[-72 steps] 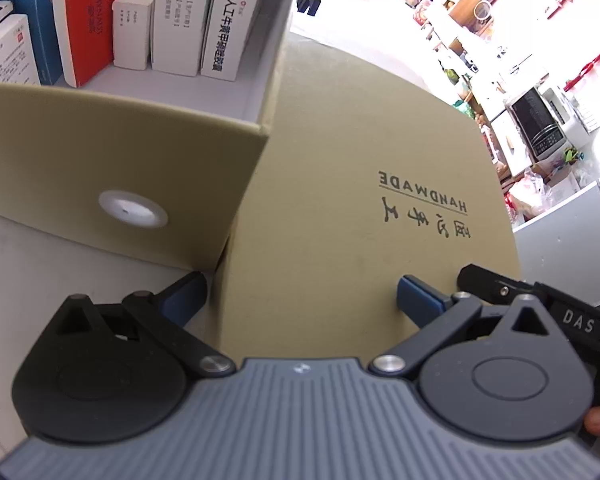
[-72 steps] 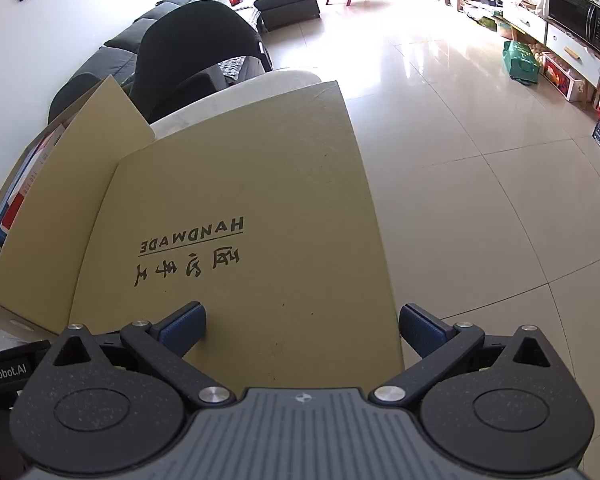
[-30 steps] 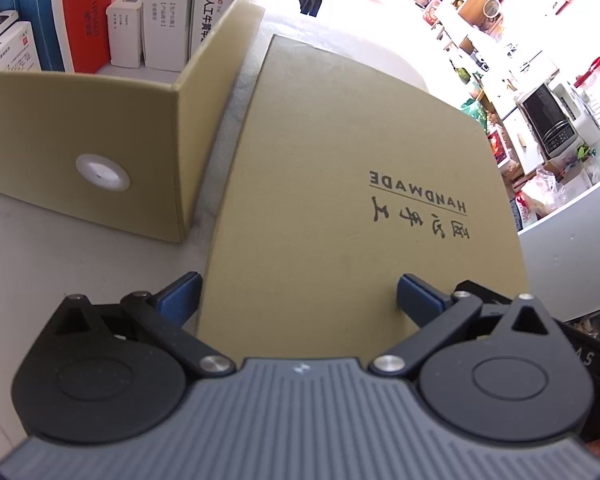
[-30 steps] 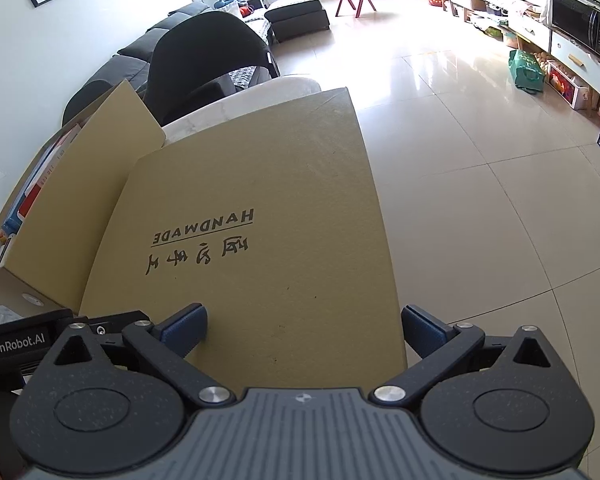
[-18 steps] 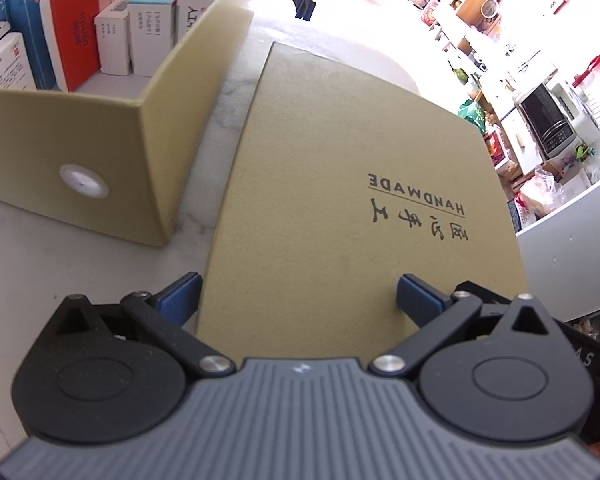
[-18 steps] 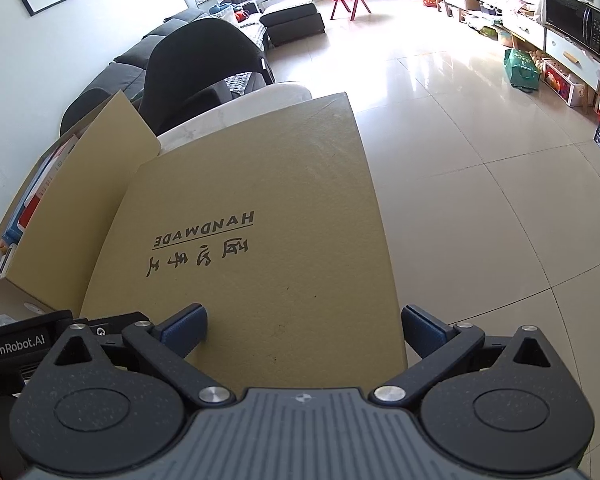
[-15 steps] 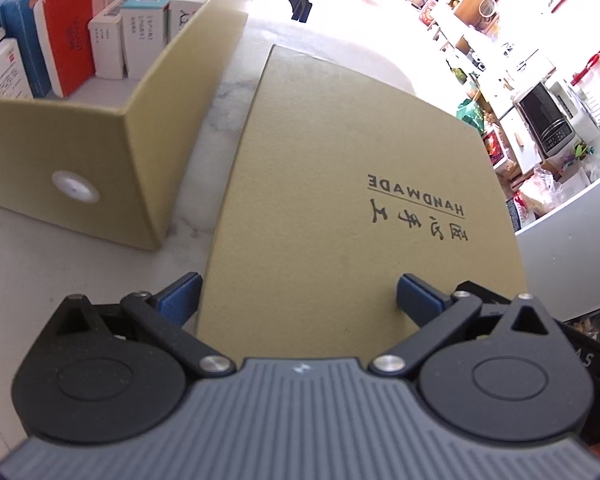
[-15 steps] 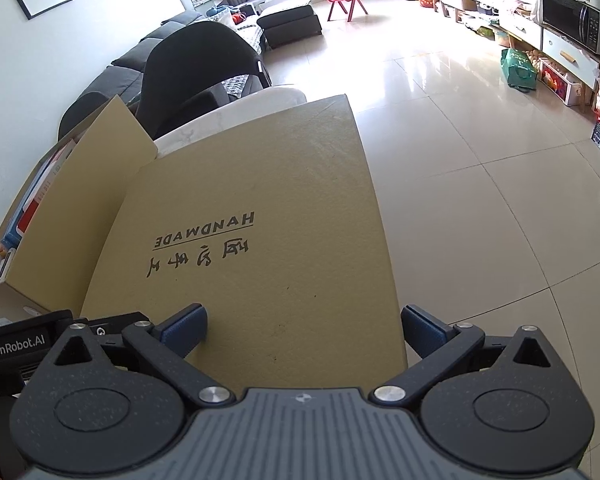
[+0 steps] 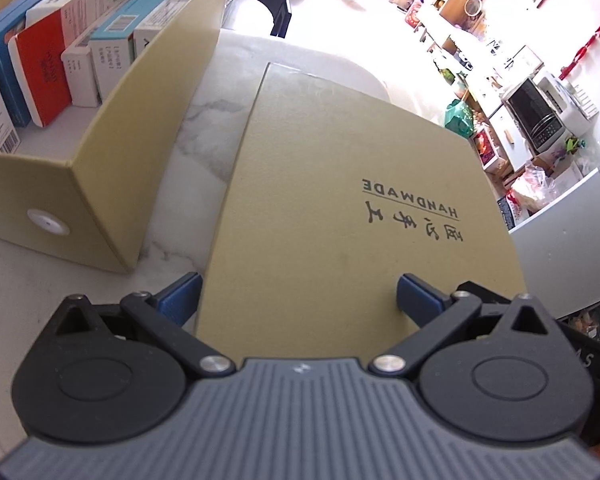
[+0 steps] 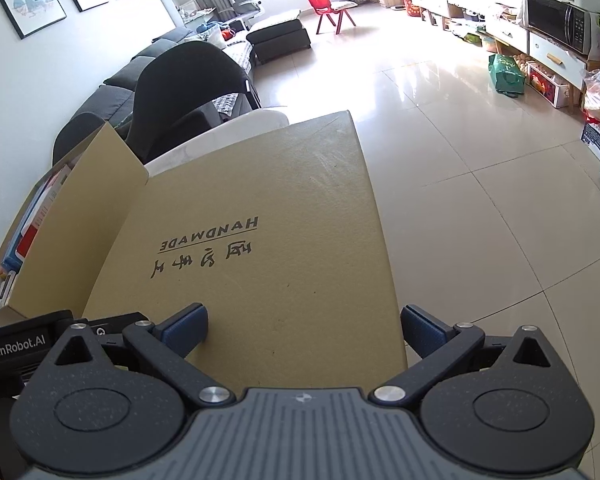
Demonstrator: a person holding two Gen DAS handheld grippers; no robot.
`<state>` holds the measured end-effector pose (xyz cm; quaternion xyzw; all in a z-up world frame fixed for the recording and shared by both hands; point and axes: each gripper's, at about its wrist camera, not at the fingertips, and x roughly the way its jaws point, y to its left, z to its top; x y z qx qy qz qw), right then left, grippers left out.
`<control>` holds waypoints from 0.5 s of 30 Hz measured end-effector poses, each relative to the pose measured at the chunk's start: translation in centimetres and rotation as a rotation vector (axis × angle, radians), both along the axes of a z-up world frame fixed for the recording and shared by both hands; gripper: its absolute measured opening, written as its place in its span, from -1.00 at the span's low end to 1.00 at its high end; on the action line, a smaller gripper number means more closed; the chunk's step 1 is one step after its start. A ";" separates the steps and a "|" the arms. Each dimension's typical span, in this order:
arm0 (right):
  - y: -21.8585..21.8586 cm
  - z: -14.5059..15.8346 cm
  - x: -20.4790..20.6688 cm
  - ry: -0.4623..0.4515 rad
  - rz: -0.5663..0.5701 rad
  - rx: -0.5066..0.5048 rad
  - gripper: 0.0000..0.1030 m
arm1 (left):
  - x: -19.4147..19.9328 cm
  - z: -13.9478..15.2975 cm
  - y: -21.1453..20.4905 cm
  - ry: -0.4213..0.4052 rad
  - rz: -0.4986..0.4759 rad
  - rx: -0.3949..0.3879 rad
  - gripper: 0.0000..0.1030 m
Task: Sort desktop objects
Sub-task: 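Push the lid toward the shoe box with both tools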
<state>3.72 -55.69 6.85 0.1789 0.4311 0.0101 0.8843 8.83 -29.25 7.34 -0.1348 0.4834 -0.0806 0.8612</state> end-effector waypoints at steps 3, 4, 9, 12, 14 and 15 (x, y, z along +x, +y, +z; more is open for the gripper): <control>-0.1 0.5 0.0 -0.017 -0.005 -0.003 1.00 | -0.1 0.4 0.1 -0.014 -0.001 -0.005 1.00; -0.2 0.7 0.0 -0.024 -0.006 -0.005 1.00 | -0.2 0.6 0.2 -0.019 0.000 -0.007 1.00; -0.1 1.7 -0.1 -0.056 -0.012 -0.005 1.00 | -0.6 1.6 0.6 -0.049 0.001 -0.007 1.00; -0.1 2.3 -0.1 -0.075 -0.015 -0.005 1.00 | -0.6 2.1 0.6 -0.064 0.002 -0.007 1.00; 0.0 2.8 -0.2 -0.089 -0.015 -0.007 1.00 | -0.6 2.5 0.6 -0.074 0.002 -0.007 1.00; 0.0 3.0 -0.2 -0.096 -0.015 -0.007 1.00 | -0.6 2.7 0.6 -0.080 0.002 -0.007 1.00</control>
